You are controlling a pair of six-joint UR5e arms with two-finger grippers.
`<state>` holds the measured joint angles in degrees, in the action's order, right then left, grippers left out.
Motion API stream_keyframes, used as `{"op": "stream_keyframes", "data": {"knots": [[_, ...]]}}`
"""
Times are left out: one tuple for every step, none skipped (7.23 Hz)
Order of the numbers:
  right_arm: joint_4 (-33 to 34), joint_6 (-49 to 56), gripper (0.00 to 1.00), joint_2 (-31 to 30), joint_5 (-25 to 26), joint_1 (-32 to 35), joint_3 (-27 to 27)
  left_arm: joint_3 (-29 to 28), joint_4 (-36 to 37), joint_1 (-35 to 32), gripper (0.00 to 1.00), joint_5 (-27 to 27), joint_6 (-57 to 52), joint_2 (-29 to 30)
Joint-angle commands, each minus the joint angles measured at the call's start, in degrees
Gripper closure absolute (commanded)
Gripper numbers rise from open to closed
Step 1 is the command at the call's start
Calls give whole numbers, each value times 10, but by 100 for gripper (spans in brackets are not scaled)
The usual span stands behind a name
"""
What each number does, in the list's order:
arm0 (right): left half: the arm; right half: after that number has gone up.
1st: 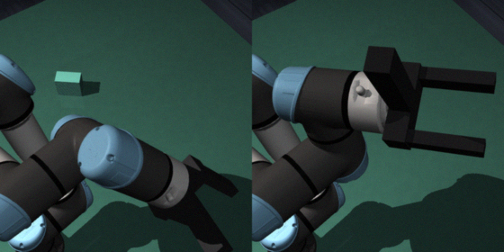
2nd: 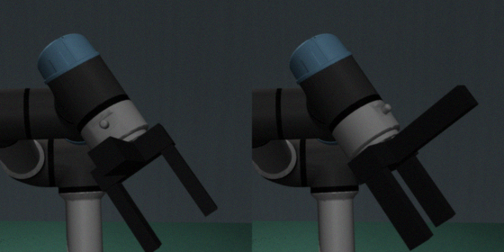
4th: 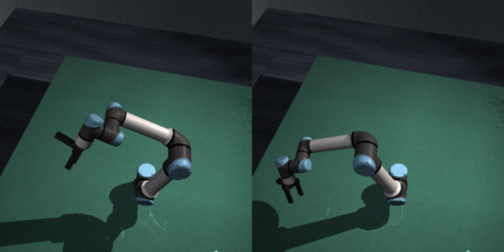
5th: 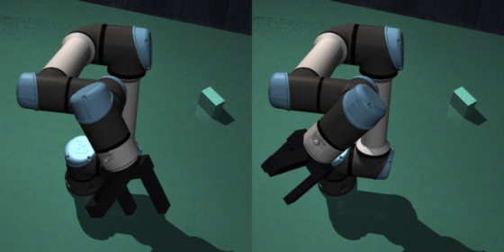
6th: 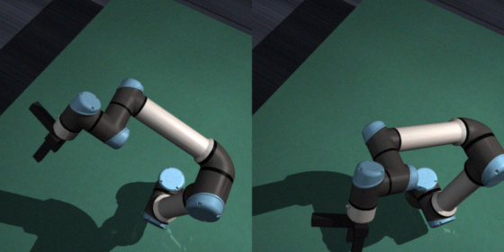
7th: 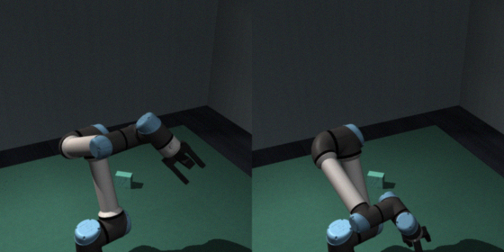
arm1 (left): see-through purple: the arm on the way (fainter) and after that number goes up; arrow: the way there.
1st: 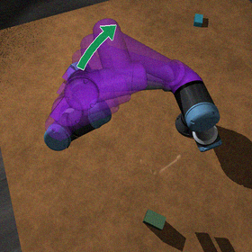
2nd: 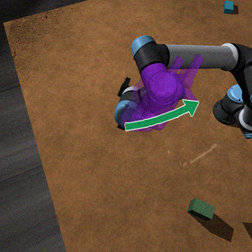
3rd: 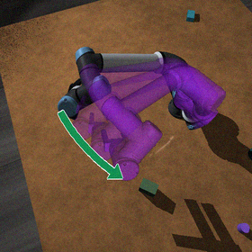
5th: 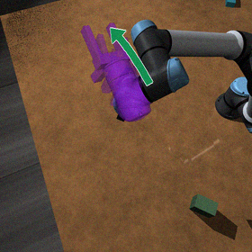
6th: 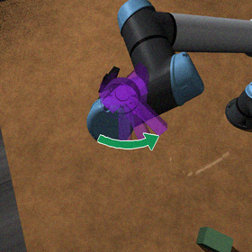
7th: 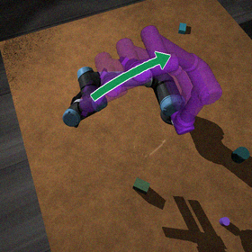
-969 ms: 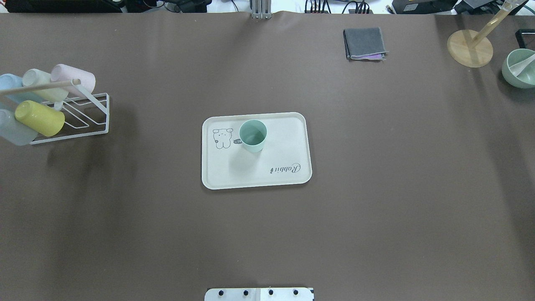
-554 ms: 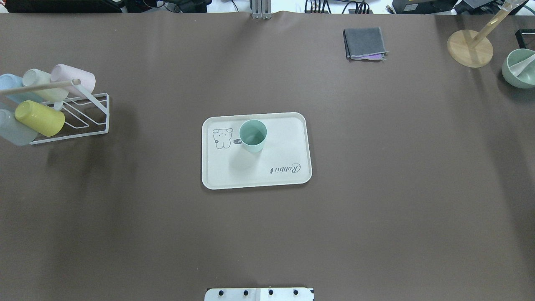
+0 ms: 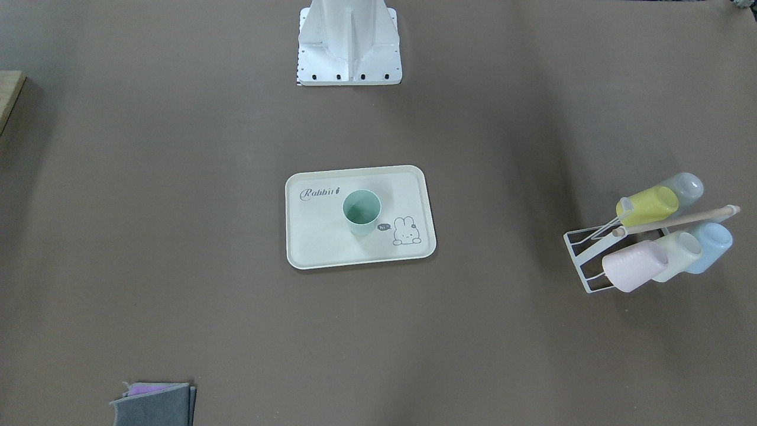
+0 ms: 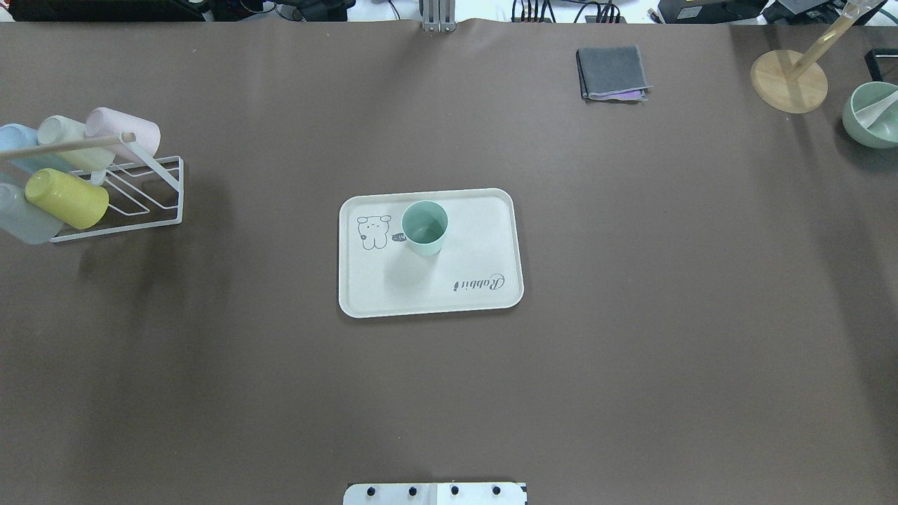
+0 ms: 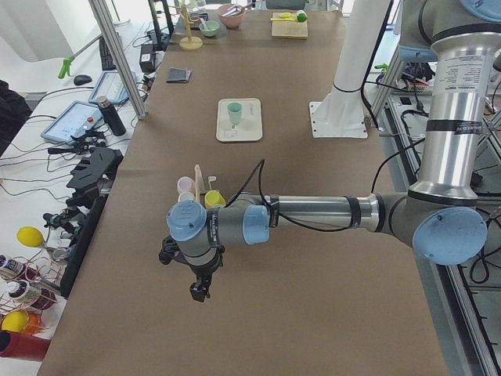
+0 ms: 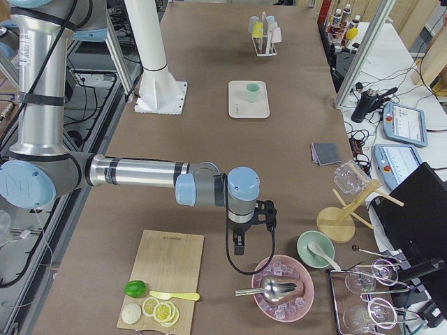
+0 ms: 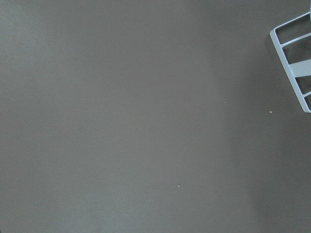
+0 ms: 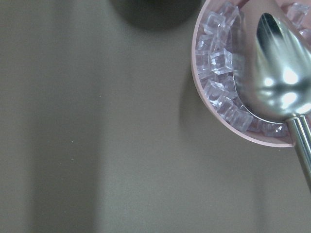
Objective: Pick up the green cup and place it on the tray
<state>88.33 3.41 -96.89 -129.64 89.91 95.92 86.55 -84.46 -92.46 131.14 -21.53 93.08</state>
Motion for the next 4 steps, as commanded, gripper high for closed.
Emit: {"op": "stream_keyframes", "data": {"knots": [[0,1,0,-1,0,0,0,1,0,0,2,1,0,-1],[0,1,0,0,0,0,1,-2,0,0,2,1,0,3],[0,1,0,-1,0,0,0,-2,0,0,2,4,0,-3],[0,1,0,0,0,0,0,-5,0,0,2,2,0,-3]]}}
